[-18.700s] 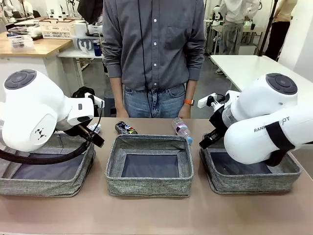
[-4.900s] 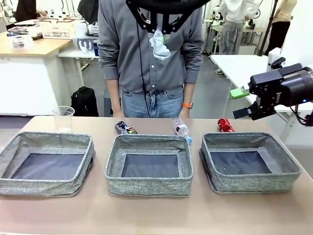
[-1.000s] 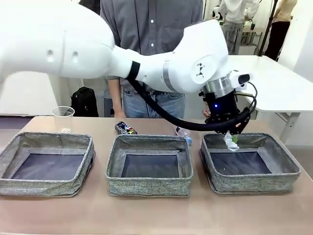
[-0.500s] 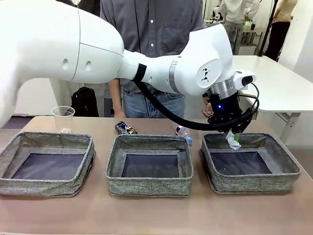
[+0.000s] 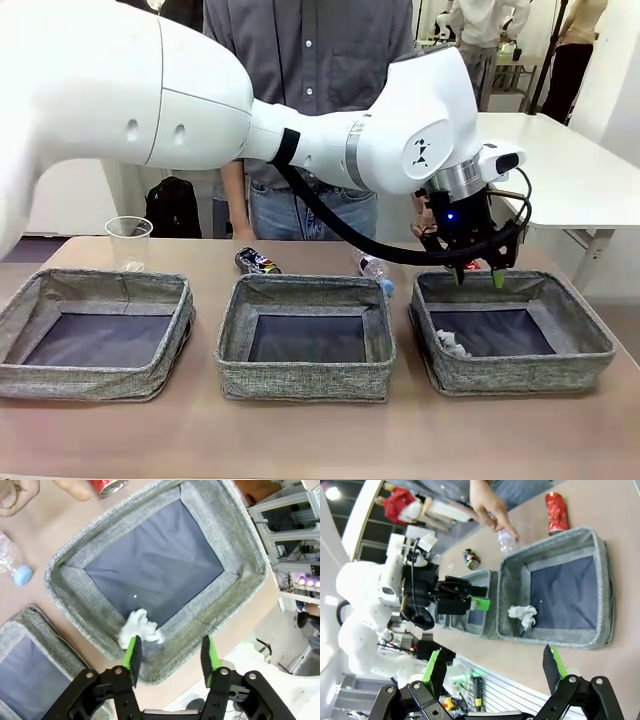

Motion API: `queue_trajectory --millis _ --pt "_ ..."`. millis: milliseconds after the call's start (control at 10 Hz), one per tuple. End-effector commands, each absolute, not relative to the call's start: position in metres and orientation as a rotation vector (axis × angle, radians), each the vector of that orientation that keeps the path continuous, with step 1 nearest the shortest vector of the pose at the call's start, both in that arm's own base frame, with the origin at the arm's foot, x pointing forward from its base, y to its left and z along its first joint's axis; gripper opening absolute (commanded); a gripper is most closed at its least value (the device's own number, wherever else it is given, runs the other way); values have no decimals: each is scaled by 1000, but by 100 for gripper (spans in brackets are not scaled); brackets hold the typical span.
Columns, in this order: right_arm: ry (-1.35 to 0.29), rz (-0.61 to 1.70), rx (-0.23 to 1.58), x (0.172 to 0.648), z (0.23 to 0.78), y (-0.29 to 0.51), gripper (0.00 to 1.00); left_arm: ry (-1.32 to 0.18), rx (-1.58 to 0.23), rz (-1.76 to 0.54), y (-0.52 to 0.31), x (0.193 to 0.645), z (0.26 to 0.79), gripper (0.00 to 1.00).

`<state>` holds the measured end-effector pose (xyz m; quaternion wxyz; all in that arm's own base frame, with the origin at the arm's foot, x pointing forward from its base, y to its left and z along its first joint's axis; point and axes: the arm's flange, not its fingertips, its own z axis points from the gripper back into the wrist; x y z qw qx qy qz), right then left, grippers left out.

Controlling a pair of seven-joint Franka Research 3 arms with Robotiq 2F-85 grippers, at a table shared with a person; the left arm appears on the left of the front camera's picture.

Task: Sort the waste into the appropriate baskets.
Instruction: Place the picked waste into the Fabric basket indicated by the person.

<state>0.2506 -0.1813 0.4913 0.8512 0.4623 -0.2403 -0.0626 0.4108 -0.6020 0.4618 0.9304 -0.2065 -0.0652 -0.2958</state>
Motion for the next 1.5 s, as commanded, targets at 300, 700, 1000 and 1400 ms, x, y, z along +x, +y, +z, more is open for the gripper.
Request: queue_trajectory --millis 300,700,1000,1400 --pt "-507 -134 975 251 491 -182 100 -165 -419 -584 -598 408 468 100" --pt "-442 36 1035 306 494 -140 100 -138 -523 -564 -527 383 559 100" --pt "-396 211 1134 370 516 -72 100 -221 -498 -350 -375 349 636 100" --pt "-222 349 1336 418 541 52 100 -104 -758 -203 -217 352 618 100"
